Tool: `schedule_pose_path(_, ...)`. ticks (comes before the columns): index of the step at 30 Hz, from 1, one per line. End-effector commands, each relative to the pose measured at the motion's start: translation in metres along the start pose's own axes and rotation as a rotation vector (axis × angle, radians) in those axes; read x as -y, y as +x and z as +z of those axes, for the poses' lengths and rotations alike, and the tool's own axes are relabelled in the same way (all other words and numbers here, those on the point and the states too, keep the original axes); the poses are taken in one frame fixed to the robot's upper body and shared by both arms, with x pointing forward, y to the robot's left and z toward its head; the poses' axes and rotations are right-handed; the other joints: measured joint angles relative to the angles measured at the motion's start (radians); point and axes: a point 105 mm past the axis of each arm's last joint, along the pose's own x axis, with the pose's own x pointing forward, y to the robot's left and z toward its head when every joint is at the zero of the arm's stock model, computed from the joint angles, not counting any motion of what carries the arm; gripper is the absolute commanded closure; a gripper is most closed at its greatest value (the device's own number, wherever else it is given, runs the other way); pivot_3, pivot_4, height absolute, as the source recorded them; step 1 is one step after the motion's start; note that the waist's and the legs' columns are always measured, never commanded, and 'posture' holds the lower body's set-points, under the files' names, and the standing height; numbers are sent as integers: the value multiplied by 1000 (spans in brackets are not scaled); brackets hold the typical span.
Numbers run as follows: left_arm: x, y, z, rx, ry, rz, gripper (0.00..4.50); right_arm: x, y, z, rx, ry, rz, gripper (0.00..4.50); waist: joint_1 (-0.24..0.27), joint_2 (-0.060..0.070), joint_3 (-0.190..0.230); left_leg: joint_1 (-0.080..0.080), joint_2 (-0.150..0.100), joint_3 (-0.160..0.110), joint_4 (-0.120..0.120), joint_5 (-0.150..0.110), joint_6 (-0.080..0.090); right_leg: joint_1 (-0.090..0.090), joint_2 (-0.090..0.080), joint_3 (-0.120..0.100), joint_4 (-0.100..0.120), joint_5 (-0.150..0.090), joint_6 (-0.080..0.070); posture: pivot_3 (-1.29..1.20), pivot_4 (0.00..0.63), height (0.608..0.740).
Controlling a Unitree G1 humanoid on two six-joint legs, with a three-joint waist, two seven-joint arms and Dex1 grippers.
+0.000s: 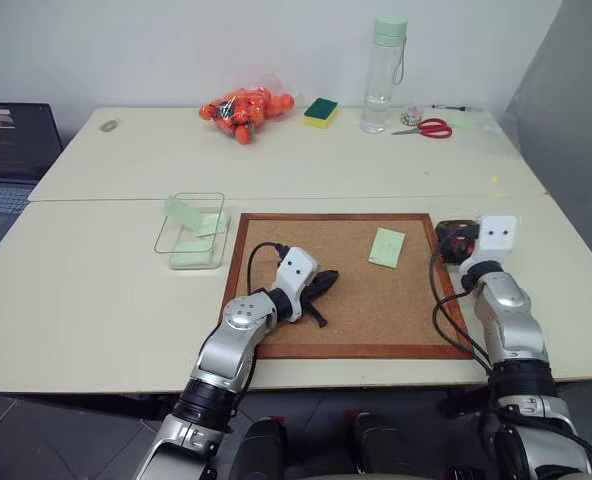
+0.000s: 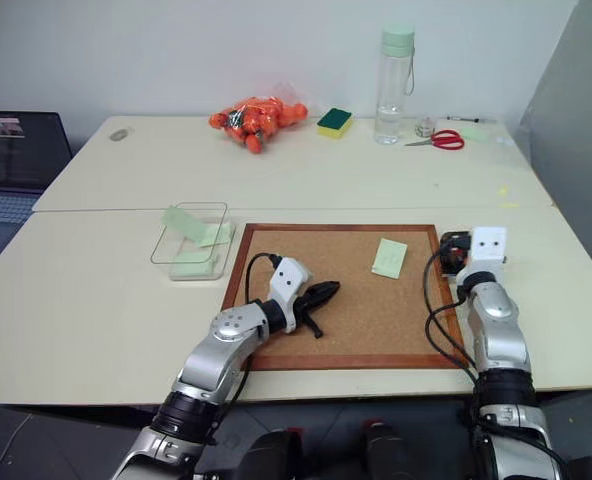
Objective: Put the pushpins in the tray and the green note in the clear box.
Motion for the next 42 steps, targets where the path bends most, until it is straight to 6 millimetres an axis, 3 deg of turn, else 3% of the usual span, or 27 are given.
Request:
schedule_pose_path(1, 16, 1, -28, -92, -63, -48, 4500, -43, -15, 28, 126, -8, 267, 396, 0, 0, 0, 0, 0, 0, 0, 0, 0, 0, 0, 0, 0, 0, 0, 0, 150, 740)
schedule_pose_path(3, 16, 1, -28, -92, -65, -48, 4500, -62, -27, 30, 146, -26, 377, 396, 0, 0, 0, 0, 0, 0, 0, 0, 0, 0, 0, 0, 0, 0, 0, 0, 150, 740)
schedule_pose_path(9, 16, 1, -28, -92, -66, -47, 4500, -90, -43, 31, 160, -12, 519, 396, 1, 0, 0, 0, 0, 0, 0, 0, 0, 0, 0, 0, 0, 0, 0, 0, 150, 740)
schedule_pose_path(17, 17, 2, -28, -89, -63, -49, 4500, -102, -29, 11, 80, -28, 522, 396, 2, 0, 0, 0, 0, 0, 0, 0, 0, 0, 0, 0, 0, 0, 0, 0, 150, 740)
schedule_pose_path(26, 17, 2, -28, -89, -63, -44, 4500, -112, -17, 9, 65, -4, 541, 396, 5, 0, 0, 0, 0, 0, 0, 0, 0, 0, 0, 0, 0, 0, 0, 0, 150, 740)
schedule_pose_path(29, 17, 1, -28, -88, -63, -43, 4500, -115, -14, 8, 58, 18, 547, 846, 5, 0, 0, 0, 0, 0, 0, 0, 0, 0, 0, 0, 0, 0, 0, 0, 150, 740)
schedule_pose_path(42, 19, 0, -29, -88, -63, -43, 4500, -112, -8, -1, 9, 24, 511, 3721, 5, 0, 0, 0, 0, 0, 0, 0, 0, 0, 0, -1, 0, 0, 0, 0, 150, 740)
